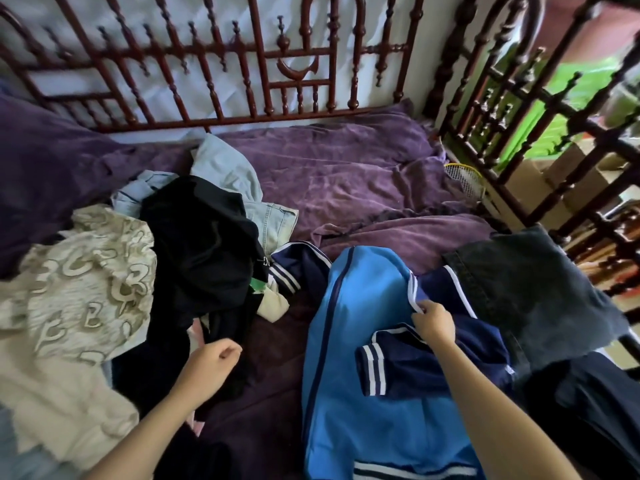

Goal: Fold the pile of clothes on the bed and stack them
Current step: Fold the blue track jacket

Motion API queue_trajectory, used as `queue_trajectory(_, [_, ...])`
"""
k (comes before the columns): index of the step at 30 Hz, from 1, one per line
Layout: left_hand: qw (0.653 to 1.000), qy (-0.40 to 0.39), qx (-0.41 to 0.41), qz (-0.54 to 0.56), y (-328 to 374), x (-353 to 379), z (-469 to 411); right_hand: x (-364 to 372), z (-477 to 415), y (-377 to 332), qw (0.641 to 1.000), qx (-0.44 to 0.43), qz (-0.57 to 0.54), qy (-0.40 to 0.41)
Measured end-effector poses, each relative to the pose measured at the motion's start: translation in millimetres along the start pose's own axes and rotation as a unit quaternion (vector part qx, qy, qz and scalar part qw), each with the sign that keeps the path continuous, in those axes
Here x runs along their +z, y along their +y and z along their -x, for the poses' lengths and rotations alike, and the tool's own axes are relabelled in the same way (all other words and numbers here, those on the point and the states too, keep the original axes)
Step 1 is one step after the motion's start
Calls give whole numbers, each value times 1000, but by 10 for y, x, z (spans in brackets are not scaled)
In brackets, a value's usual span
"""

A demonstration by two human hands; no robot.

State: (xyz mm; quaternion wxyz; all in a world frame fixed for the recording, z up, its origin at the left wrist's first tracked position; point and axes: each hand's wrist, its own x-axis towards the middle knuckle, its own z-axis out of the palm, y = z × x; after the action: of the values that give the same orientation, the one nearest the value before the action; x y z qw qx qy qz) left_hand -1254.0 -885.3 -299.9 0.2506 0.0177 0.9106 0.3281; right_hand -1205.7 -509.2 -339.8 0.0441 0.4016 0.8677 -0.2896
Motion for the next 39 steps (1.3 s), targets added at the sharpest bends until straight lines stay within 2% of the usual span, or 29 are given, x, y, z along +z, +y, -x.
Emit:
queue_trajectory(2, [1000,-11,9,-7,72,50,10,-65,189,18,994,-101,11,-31])
queue_trajectory(4, [999,-25,36,-11,213,152,8,-179,453,178,974,-187,41,-118])
queue_trajectory(7, [994,-56,84,-32,463,323,35,-432,957,543,915,-143,147,-348])
queue_trajectory(9, [992,-63,106,-35,558,418,10,-562,1200,794,849,-111,277,-435])
queue_trajectory(10, [990,-66,117,-36,598,459,11,-613,1276,939,830,-99,333,-436])
queue_trajectory(12, [987,-78,133,-47,657,509,60,-657,1347,1222,832,-55,403,-376])
queue_trajectory(14, [985,-87,139,-52,639,534,97,-628,1351,1362,865,1,395,-309])
queue_trajectory(16, [985,-89,135,-56,587,529,137,-532,1276,1334,915,25,333,-228])
queue_trajectory(18, [986,-86,134,-58,523,503,168,-426,1156,1202,953,13,275,-124])
queue_trajectory(20, [987,-75,133,-55,470,466,193,-301,1025,1026,967,-20,242,-80])
queue_trajectory(23, [989,-57,122,-55,384,365,239,-64,869,726,975,-40,201,-84])
queue_trajectory(26, [993,-34,97,-49,284,213,270,95,752,589,983,0,157,-92])
queue_trajectory(30, [997,-11,65,-32,141,59,288,-26,657,372,998,32,-28,-52])
queue_trajectory(33, [998,9,67,-13,147,5,259,-568,557,-105,985,-25,-169,-19])
queue_trajectory(35, [998,11,66,14,206,-14,230,-1125,627,-513,969,-87,-219,-69])
queue_trajectory(37, [995,19,87,40,334,-48,203,-1699,824,-895,954,-150,-217,-139])
queue_trajectory(39, [990,26,127,54,541,-112,202,-2121,1059,-1223,950,-216,-171,-148])
